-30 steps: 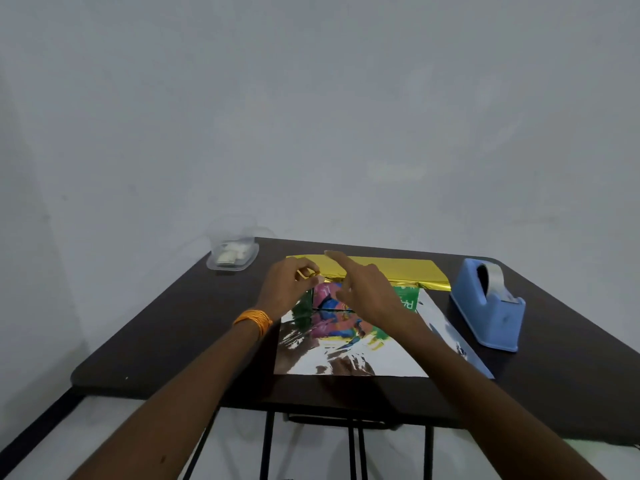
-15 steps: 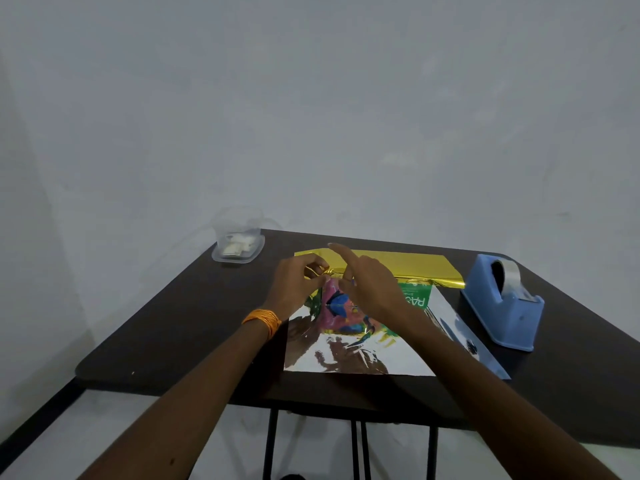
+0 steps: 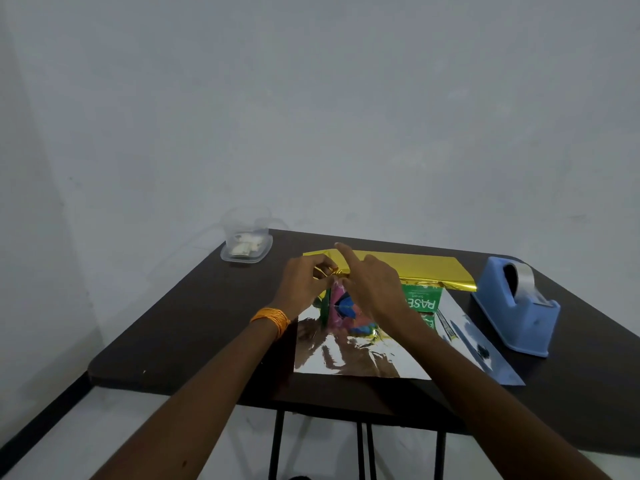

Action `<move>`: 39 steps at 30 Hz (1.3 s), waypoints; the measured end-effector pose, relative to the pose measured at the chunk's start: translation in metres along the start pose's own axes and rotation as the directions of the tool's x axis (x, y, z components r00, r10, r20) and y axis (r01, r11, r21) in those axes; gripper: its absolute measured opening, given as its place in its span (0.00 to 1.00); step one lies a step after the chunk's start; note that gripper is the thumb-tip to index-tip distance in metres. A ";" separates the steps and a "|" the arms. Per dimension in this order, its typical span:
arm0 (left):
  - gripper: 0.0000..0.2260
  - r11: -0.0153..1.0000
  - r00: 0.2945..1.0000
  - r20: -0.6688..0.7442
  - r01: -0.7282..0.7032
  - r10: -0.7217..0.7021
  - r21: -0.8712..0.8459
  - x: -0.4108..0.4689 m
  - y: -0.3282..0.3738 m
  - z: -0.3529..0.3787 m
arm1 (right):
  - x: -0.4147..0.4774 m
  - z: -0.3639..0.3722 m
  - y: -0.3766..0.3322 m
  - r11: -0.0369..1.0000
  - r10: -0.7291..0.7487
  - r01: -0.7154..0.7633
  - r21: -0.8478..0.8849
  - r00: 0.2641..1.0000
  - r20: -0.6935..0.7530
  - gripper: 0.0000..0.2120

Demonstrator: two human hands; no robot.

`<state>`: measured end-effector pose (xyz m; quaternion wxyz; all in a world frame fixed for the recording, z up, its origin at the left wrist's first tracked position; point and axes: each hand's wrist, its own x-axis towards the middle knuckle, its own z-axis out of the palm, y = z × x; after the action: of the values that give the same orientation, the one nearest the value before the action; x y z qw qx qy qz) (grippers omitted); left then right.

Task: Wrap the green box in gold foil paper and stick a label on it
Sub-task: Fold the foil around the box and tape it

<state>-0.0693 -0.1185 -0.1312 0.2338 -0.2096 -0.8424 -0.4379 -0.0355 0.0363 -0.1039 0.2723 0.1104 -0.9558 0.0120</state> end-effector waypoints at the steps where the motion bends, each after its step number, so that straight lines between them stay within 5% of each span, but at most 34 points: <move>1: 0.09 1.000 1.000 0.003 0.002 -0.002 0.006 0.000 0.000 0.000 | 0.000 0.000 0.000 1.000 0.016 -0.016 -0.007 1.000 -0.008 0.32; 14: 0.08 1.000 0.999 0.042 0.011 -0.012 0.011 0.001 0.002 -0.003 | -0.005 -0.015 0.030 0.979 0.206 -0.206 0.009 0.978 -0.013 0.31; 26: 0.13 0.996 0.999 -0.024 0.029 -0.027 0.083 -0.001 0.008 0.003 | 0.012 -0.013 0.038 0.983 -0.095 0.087 0.160 0.995 0.040 0.20; 30: 0.10 0.995 1.000 0.000 0.027 -0.027 0.093 0.003 0.002 0.002 | 0.015 -0.009 0.054 0.953 -0.107 0.074 0.295 0.990 0.096 0.17; 39: 0.16 0.987 0.997 0.071 -0.015 0.003 0.161 0.001 0.006 0.000 | 0.011 -0.014 0.075 0.766 -0.057 -0.095 0.636 0.975 0.214 0.28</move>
<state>-0.0670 -0.1157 -0.1265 0.2220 -0.2090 -0.8820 -0.3593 -0.0533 0.1082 -0.0831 0.1102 0.1876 -0.9191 0.3285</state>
